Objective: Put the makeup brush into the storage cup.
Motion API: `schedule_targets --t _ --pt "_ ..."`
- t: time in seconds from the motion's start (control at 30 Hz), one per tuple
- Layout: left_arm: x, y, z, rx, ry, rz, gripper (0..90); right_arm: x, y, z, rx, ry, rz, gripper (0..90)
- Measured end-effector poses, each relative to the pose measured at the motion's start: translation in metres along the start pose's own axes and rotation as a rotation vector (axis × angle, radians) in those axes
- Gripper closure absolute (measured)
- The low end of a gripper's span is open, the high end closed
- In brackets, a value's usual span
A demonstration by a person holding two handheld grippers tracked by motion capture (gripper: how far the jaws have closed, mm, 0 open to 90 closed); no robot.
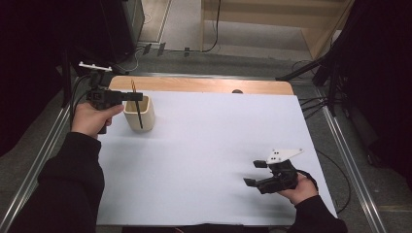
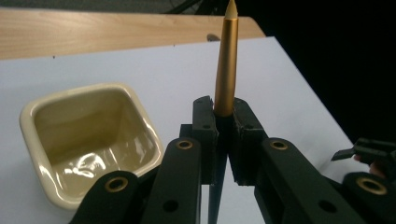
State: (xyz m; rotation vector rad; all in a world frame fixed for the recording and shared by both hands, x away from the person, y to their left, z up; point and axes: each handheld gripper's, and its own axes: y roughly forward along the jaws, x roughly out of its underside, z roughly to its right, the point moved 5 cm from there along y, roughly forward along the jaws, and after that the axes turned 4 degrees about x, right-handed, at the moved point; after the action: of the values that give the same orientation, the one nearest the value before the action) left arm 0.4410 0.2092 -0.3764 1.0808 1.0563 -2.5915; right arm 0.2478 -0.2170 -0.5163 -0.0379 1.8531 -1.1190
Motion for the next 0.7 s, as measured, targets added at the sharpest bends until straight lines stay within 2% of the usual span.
schedule_targets --t 0.07,0.27,0.47,0.7 --pt "-0.004 -0.001 -0.002 -0.028 0.011 0.001 83.4 0.0 0.0 0.0 0.001 0.002 -0.003 24.7" --pt "-0.022 -0.005 -0.002 -0.049 0.019 0.029 83.4 0.0 0.0 0.0 0.001 0.004 -0.001 24.7" --pt "-0.036 -0.005 -0.002 -0.096 0.047 0.047 83.4 0.0 -0.001 0.001 0.002 0.008 -0.001 24.7" --pt "-0.052 -0.008 -0.001 -0.106 0.067 0.084 83.4 0.0 0.0 0.001 0.001 0.008 -0.001 24.7"
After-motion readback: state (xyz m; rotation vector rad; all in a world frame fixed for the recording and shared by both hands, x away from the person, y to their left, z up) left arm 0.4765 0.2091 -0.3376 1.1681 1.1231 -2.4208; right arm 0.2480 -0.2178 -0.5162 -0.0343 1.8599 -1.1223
